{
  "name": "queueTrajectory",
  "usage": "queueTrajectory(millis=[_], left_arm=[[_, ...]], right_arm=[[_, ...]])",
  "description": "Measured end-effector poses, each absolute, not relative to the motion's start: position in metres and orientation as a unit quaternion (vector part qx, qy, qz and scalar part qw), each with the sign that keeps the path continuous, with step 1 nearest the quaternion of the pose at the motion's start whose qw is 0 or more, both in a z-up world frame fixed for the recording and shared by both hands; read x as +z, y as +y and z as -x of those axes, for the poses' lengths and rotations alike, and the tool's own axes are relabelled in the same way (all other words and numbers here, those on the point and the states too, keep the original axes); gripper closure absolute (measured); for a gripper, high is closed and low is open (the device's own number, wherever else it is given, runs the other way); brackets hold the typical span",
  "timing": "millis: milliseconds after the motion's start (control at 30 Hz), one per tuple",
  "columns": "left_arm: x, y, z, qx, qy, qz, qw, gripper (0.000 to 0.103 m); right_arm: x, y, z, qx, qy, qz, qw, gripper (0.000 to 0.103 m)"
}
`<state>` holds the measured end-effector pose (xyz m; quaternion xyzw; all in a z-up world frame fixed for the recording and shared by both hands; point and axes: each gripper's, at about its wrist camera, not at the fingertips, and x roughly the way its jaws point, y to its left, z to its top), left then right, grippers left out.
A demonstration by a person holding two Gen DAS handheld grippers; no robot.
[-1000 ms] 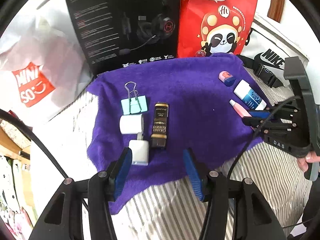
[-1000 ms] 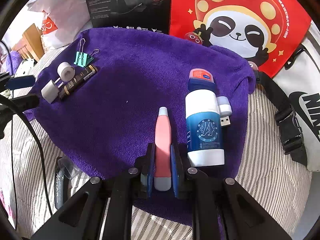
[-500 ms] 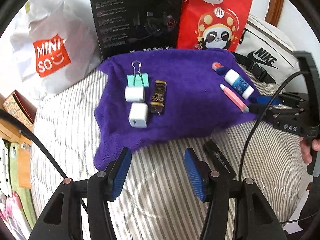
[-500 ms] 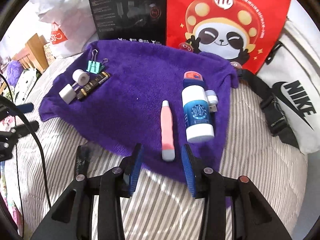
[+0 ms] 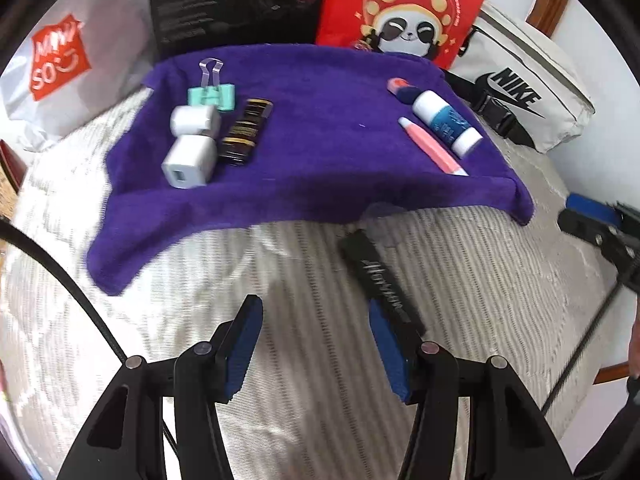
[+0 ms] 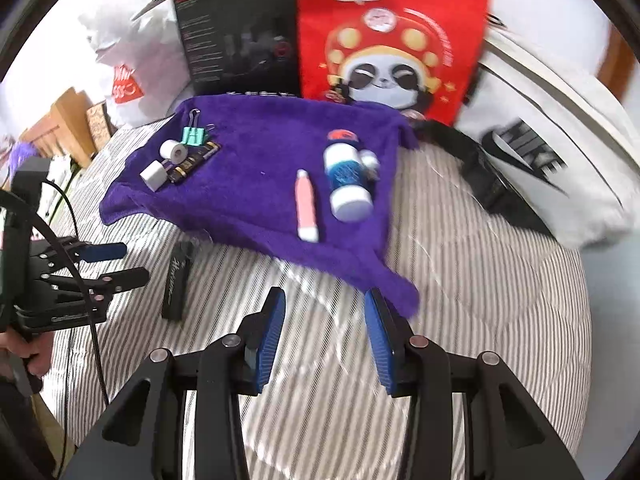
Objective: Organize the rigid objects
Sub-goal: 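Grasp the black Horizon tube lying on the bed with the left tool, then grasp the clear plastic cap on the bed with the right tool while the left tool holds the Horizon tube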
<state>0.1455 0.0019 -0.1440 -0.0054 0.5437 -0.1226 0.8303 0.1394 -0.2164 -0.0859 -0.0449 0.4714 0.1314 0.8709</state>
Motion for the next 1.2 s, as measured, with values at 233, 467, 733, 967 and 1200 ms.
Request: queueTrajectory(millis=[233, 467, 733, 967, 1200], left_arm=[[-0.154, -0.022, -0.153, -0.122, 0.549, 0.013, 0.827, 0.048], [-0.155, -0.033, -0.152, -0.102, 0.541, -0.031, 0.834, 0.046], [-0.154, -0.021, -0.139, -0.087, 0.528, -0.059, 0.843, 0.047], [-0.155, -0.039, -0.133, -0.108, 0.512, -0.082, 0.848, 0.081], [-0.155, -0.036, -0.133, -0.111, 0.513, -0.078, 0.848, 0.081]], right_arm=[[-0.088, -0.243, -0.114, 0.115, 0.476, 0.004, 0.872, 0.062], [-0.097, -0.25, -0.103, 0.114, 0.482, -0.007, 0.868, 0.061], [-0.107, -0.254, -0.095, 0.118, 0.489, -0.018, 0.864, 0.061], [-0.118, -0.249, -0.093, 0.122, 0.501, -0.007, 0.857, 0.061], [-0.122, -0.242, -0.093, 0.126, 0.508, 0.005, 0.852, 0.061]])
